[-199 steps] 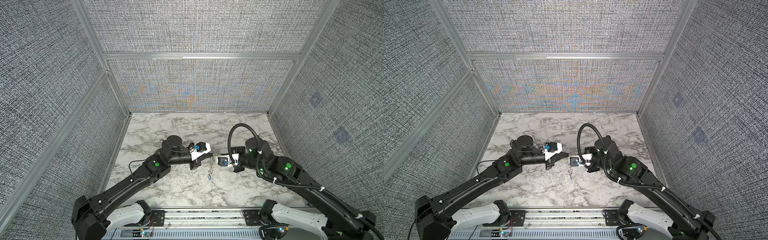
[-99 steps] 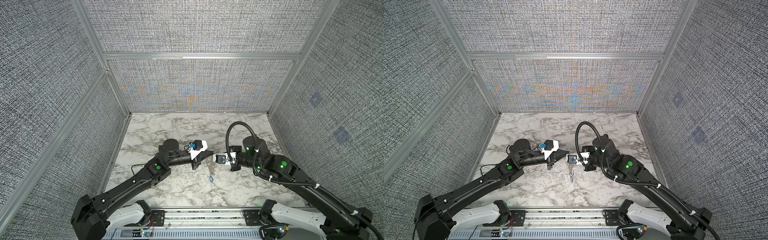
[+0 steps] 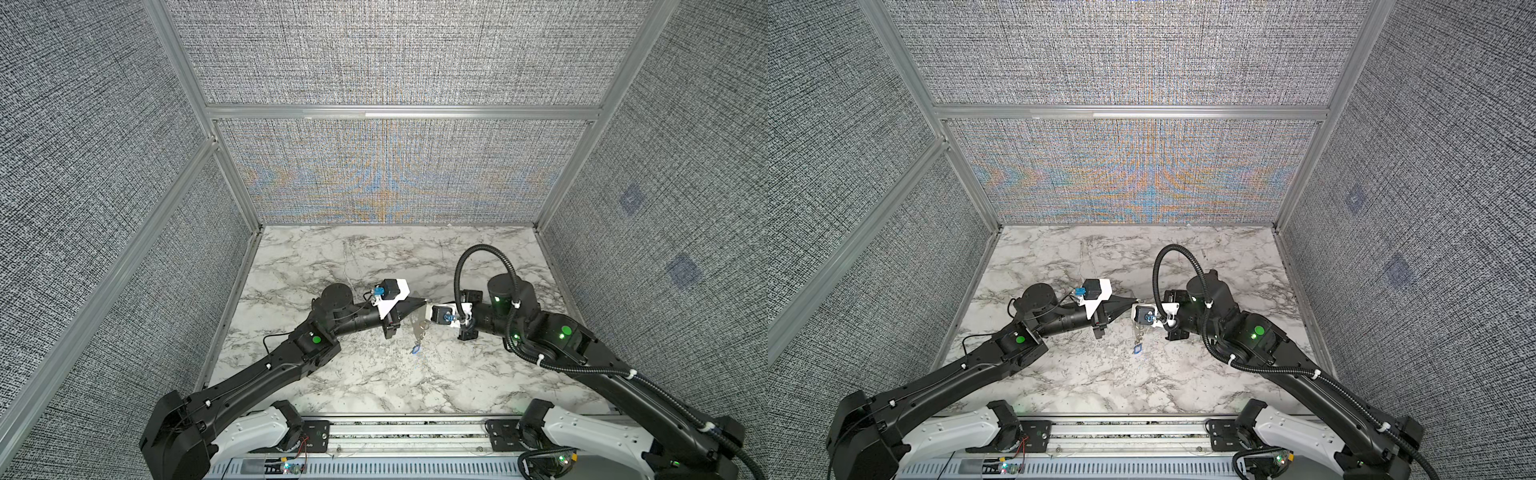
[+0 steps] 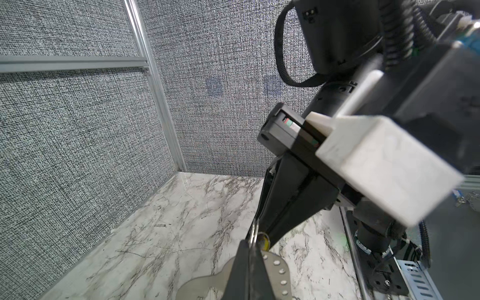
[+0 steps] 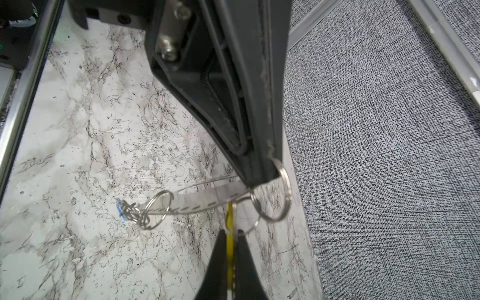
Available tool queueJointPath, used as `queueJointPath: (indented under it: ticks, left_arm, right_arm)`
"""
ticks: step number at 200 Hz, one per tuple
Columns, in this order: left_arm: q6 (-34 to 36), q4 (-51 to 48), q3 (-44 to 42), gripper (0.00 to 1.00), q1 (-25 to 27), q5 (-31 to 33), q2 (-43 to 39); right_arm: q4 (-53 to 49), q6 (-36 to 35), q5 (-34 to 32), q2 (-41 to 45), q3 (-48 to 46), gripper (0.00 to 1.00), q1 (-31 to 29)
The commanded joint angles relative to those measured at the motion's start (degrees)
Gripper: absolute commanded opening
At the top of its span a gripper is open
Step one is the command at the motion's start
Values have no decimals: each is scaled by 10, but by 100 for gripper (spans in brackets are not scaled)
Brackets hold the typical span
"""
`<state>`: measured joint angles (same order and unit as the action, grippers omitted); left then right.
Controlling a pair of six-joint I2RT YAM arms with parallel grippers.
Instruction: Remove the keys from the keyring
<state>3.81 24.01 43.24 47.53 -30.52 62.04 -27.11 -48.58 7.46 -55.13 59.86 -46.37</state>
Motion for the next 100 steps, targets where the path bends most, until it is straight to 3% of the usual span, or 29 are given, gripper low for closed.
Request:
queueJointPath:
  ticks: [1, 14, 30, 47, 100]
  left_arm:
    - [-1, 42, 9, 0, -3, 8, -7]
    - [1, 33, 10, 0, -4, 1, -9]
    - [3, 22, 12, 0, -5, -13, -10]
    - [8, 4, 19, 0, -6, -30, -6]
    - [20, -29, 36, 0, -8, -72, 2]
  right_arm:
    - [3, 17, -22, 13, -13, 0, 1]
    - [14, 30, -24, 24, -23, 5, 2]
    - [18, 44, -18, 32, -29, 20, 4]
    - [19, 53, -14, 42, -31, 29, 4]
    - [52, 124, 48, 85, -27, 34, 12]
